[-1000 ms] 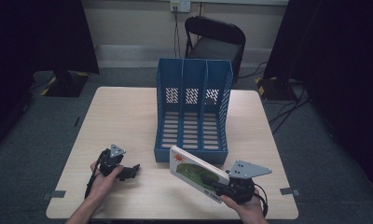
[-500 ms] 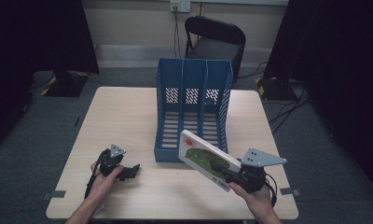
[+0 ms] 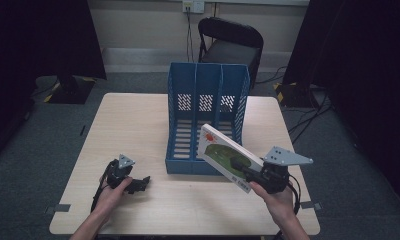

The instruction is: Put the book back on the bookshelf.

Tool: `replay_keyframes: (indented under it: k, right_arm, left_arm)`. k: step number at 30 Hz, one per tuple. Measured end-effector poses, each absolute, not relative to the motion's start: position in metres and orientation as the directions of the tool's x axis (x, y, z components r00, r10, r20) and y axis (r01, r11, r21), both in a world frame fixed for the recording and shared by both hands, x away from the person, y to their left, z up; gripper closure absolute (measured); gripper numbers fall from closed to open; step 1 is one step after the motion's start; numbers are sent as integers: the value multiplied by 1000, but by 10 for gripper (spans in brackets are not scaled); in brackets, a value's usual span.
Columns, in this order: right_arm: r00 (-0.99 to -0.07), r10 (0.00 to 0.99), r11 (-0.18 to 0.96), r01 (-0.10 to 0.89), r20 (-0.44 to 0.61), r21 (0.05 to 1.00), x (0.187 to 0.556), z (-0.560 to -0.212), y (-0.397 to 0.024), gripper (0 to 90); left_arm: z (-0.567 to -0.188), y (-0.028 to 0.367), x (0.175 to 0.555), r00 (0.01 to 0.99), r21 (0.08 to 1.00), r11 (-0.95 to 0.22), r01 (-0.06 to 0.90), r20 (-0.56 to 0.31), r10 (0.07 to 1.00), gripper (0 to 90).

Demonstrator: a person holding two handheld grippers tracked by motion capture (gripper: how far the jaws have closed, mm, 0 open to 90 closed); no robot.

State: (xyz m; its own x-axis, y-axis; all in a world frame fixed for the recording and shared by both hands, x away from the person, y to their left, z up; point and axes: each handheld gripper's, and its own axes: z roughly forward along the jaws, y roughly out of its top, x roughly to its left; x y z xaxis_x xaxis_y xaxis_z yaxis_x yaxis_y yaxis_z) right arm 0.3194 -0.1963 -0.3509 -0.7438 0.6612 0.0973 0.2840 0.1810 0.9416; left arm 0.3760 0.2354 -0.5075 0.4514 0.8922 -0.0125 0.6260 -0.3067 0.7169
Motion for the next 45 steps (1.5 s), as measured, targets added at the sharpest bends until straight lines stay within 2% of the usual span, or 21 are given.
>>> replay_keyframes:
  k: [16, 29, 45]
  right_arm:
    - [-677, 726, 127, 307, 123, 943, 337, -345, -212, 767]
    - [-578, 805, 76, 327, 135, 942, 357, -344, -224, 767]
    - [-460, 878, 31, 332, 133, 943, 384, -355, -209, 767]
  left_arm:
    - [-508, 235, 376, 451, 717, -306, 626, -13, 893, 0]
    - [-508, 235, 376, 452, 717, -307, 626, -13, 892, 0]
    - [-508, 235, 376, 452, 717, -307, 626, -12, 892, 0]
